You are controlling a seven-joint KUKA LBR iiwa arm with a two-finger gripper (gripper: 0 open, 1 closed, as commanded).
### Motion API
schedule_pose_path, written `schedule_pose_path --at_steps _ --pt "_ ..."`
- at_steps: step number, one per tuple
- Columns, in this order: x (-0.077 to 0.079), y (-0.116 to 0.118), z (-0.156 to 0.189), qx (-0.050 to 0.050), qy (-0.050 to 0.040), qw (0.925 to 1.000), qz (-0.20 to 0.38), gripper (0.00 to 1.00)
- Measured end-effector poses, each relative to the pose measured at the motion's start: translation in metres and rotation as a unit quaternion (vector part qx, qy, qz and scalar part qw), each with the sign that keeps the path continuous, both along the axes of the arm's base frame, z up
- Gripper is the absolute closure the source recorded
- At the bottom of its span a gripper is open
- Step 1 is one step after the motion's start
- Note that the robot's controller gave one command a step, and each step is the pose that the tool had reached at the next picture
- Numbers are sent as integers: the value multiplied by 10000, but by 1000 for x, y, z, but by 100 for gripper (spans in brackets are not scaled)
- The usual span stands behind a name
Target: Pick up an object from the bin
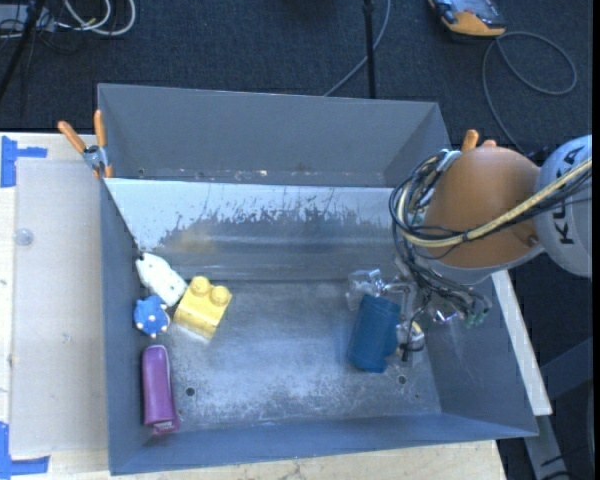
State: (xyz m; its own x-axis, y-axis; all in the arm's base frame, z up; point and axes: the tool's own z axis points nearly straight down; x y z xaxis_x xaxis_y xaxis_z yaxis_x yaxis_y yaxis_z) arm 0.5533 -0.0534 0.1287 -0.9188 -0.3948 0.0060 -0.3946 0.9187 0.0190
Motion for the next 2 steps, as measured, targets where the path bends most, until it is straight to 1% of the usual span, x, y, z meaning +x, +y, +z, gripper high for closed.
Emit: schedule_pose_path --at_steps 1,2 --pt "15 -16 4 -12 -75 9984 559 0" --pt "16 -16 -37 3 -30 9995 318 0"
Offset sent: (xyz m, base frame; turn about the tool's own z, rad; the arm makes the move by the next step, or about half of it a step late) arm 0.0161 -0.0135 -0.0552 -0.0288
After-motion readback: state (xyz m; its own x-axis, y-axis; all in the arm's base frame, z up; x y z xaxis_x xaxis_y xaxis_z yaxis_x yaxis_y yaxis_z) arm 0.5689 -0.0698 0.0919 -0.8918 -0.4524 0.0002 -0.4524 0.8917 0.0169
